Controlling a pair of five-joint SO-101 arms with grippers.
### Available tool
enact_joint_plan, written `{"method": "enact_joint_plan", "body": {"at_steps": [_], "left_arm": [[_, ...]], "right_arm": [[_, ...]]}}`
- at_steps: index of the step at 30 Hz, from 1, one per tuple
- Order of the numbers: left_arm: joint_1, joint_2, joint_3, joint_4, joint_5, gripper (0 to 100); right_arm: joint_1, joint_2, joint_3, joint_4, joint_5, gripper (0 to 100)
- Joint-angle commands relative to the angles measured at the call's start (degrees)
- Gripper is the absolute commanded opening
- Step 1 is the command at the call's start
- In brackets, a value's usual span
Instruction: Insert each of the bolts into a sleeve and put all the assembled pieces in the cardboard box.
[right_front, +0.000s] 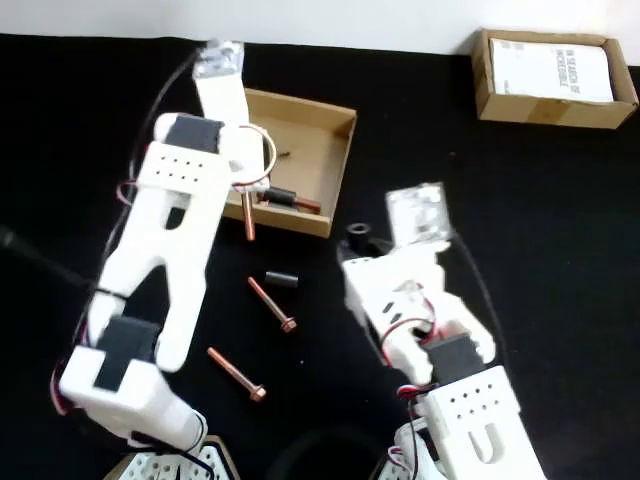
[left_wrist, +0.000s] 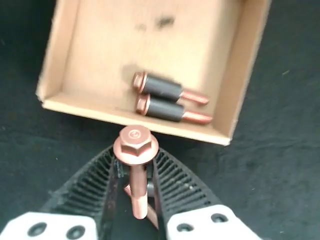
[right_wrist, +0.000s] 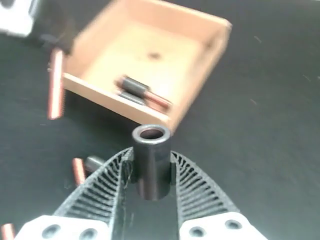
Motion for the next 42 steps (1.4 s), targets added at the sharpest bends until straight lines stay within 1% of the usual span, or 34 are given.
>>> {"method": "enact_joint_plan", "body": {"at_steps": [1, 5, 8, 10, 12, 14, 18, 20, 22, 27, 32, 36, 42], "left_arm": [[0.5, -11.1, -3.4, 0.0, -0.5, 1], [4.4, -22.1, -2.9, 0.4, -1.3, 1], [9.0, -29.7, 0.1, 0.1, -7.2, 1], [11.9, -35.2, 4.0, 0.0, -10.8, 1], [14.5, -40.3, 9.0, -2.0, -13.1, 1], [15.8, -44.9, 15.3, -7.0, -14.2, 1], [16.2, -52.3, 29.0, -23.5, -14.2, 1], [16.3, -54.6, 33.7, -31.0, -14.2, 1], [17.5, -55.7, 36.7, -36.0, -14.1, 1], [22.8, -55.7, 40.4, -37.0, -14.1, 1], [26.2, -55.5, 43.3, -37.8, -14.0, 1], [25.7, -55.6, 45.7, -41.9, -14.0, 1], [20.9, -55.6, 45.5, -42.5, -14.0, 1]], "right_arm": [[-3.2, -1.2, 0.8, -9.0, -0.6, 0.7], [-3.6, -1.2, 2.8, -13.8, -0.4, 0.7], [-4.2, -1.2, 4.0, -14.7, -0.4, 0.7], [-5.1, -1.2, 5.0, -14.8, -0.4, 0.7], [-6.2, -1.2, 5.8, -14.9, -0.5, 0.7], [-6.8, -1.2, 6.2, -14.9, -0.5, 0.7], [-6.6, -1.2, 6.4, -14.9, -0.6, 0.7], [-6.6, -1.2, 6.4, -14.9, -0.6, 0.7], [-6.6, -1.2, 6.4, -15.0, -0.6, 0.7], [-6.6, -1.2, 6.1, -15.1, -0.6, 0.7], [-6.5, -1.2, 5.8, -15.1, -0.6, 0.7], [-6.5, -1.2, 5.8, -15.1, -0.6, 0.7], [-6.5, -1.2, 5.9, -15.1, -0.6, 0.7]]}}
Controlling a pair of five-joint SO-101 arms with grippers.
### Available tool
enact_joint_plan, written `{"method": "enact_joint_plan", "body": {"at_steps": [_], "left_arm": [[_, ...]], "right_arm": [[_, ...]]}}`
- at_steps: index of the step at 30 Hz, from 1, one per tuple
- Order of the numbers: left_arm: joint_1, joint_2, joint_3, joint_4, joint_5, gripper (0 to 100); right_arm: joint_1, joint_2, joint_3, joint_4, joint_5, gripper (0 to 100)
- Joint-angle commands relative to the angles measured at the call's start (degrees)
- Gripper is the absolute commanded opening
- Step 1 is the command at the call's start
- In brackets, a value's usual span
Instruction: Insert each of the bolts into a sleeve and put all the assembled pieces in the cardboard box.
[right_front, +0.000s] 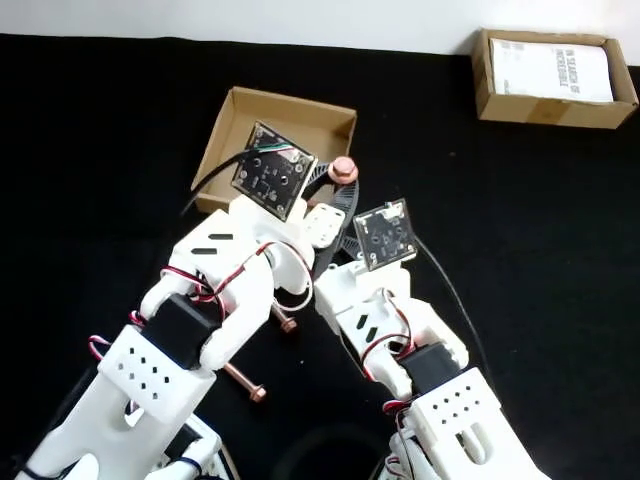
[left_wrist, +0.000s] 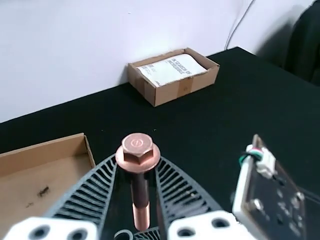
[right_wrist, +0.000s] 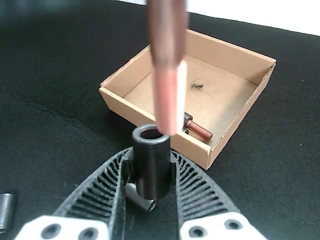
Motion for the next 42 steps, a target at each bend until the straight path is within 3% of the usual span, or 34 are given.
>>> {"method": "enact_joint_plan", "body": {"at_steps": [1, 10, 15, 29, 42], "left_arm": [[-3.5, -1.4, -0.7, -1.7, -0.1, 1], [-4.8, -1.7, 2.7, -1.7, 0.2, 1], [-4.9, -1.8, 3.7, -1.4, 9.0, 1], [-4.8, -1.8, 7.4, -1.2, 9.3, 1], [-1.5, -1.4, 14.2, -1.6, 12.7, 1]], "right_arm": [[-0.1, -1.3, -0.7, -1.4, -0.4, 0.7], [-0.1, -1.3, -0.9, -1.4, -0.3, 0.7], [0.0, -1.3, -0.9, -1.4, -0.2, 0.7], [4.5, -1.3, -1.0, -3.7, -0.2, 0.7], [1.6, -1.3, -1.0, -3.6, -0.4, 0.7]]}}
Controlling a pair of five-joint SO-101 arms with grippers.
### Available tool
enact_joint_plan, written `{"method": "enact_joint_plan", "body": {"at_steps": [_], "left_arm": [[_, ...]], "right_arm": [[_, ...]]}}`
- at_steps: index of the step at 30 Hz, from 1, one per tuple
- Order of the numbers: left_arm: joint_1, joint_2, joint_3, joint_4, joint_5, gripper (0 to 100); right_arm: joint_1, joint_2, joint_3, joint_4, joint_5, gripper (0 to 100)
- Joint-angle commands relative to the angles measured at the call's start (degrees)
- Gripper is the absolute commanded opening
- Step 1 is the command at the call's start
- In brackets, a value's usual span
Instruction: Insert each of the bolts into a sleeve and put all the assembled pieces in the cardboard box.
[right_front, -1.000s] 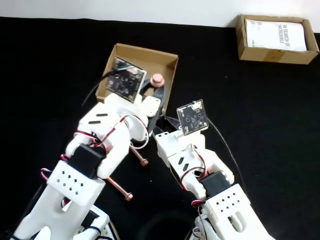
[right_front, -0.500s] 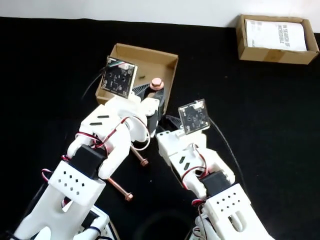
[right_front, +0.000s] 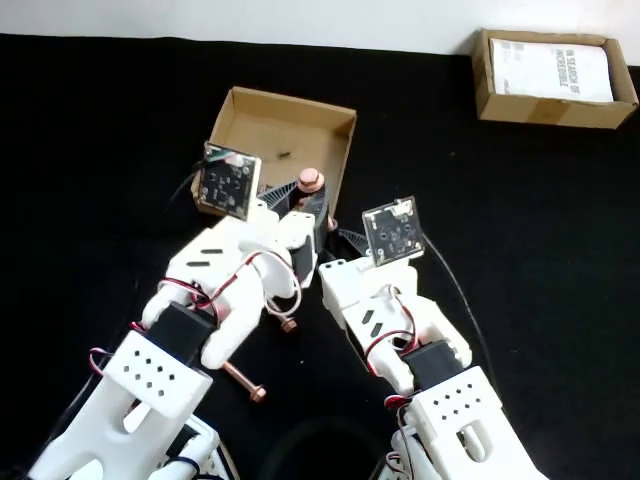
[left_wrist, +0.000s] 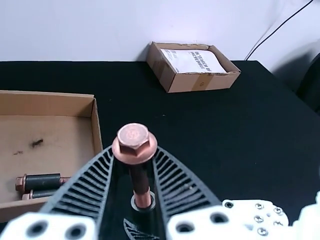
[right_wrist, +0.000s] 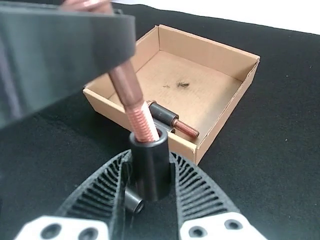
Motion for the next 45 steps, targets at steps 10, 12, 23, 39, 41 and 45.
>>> {"method": "enact_joint_plan", "body": {"at_steps": [10, 12, 23, 39, 41, 45], "left_arm": [[1.1, 0.5, 0.1, 0.2, 0.2, 1], [1.0, 0.4, 0.1, 0.2, 0.2, 1], [1.5, 0.0, -10.5, 27.4, 0.3, 25], [-15.7, -7.2, -22.5, 40.4, -2.5, 1], [-21.2, -10.5, -21.7, 37.0, -4.3, 1], [-34.5, -17.2, -14.8, 28.5, -4.0, 1]], "right_arm": [[-5.8, -1.5, -2.2, -1.5, -0.2, 0.7], [-3.9, -1.5, -2.9, -1.5, -0.2, 0.7], [2.0, -1.5, -3.4, -1.4, -0.2, 0.7], [9.5, -0.2, -18.3, 1.5, -0.2, 0.7], [9.5, 3.1, -24.0, 5.5, -0.2, 0.7], [9.1, 15.2, -36.3, 13.6, 1.0, 0.7]]}}
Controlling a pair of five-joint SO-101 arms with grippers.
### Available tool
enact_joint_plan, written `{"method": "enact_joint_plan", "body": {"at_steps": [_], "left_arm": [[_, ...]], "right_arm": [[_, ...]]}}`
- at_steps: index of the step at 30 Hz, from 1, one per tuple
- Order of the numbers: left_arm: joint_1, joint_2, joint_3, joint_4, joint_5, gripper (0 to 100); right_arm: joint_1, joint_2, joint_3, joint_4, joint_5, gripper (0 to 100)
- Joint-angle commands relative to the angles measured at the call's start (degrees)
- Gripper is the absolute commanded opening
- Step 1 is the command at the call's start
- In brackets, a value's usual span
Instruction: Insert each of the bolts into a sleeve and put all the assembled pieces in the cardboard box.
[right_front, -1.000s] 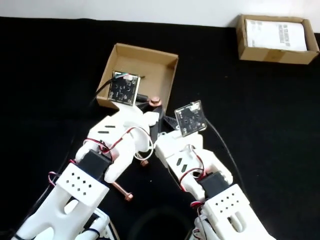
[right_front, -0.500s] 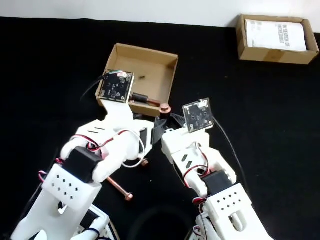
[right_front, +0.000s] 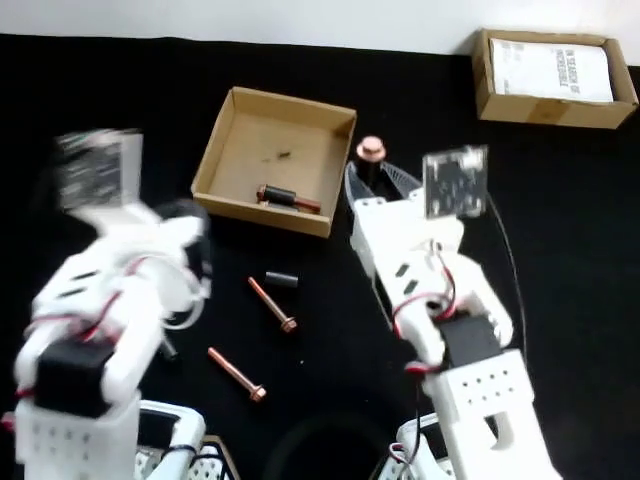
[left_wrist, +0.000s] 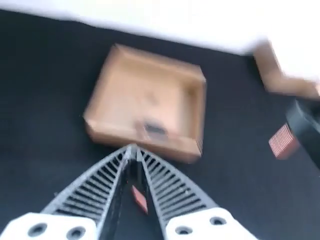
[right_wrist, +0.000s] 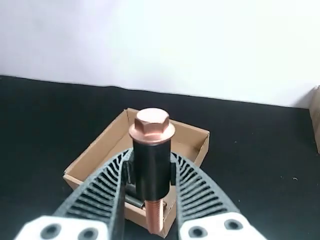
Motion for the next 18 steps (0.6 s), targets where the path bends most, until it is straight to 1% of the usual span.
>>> {"method": "enact_joint_plan", "body": {"at_steps": [1, 4, 8, 12, 15, 17, 18], "left_arm": [[-12.3, -5.8, 6.5, -8.2, -0.3, 1], [-20.0, -12.0, 18.2, -15.3, -0.4, 1], [-26.1, -21.4, 34.0, -23.4, -0.5, 1], [-26.7, -29.7, 48.7, -28.7, -0.3, 1], [-26.1, -34.5, 58.5, -35.0, -0.3, 1], [-25.9, -36.8, 63.3, -38.3, -0.3, 1], [-25.7, -37.2, 63.1, -38.0, -0.2, 1]], "right_arm": [[-0.2, 11.0, -14.1, 6.7, 3.1, 0.7], [-2.8, 21.8, -23.6, 14.4, 11.1, 0.7], [-5.6, 33.5, -34.8, 18.4, 18.5, 0.7], [-8.0, 44.0, -43.7, 18.2, 28.9, 0.7], [-9.3, 51.4, -49.5, 18.2, 36.0, 0.7], [-9.5, 56.0, -52.5, 18.2, 40.9, 0.7], [-9.8, 58.2, -53.9, 18.2, 43.3, 0.7]]}}
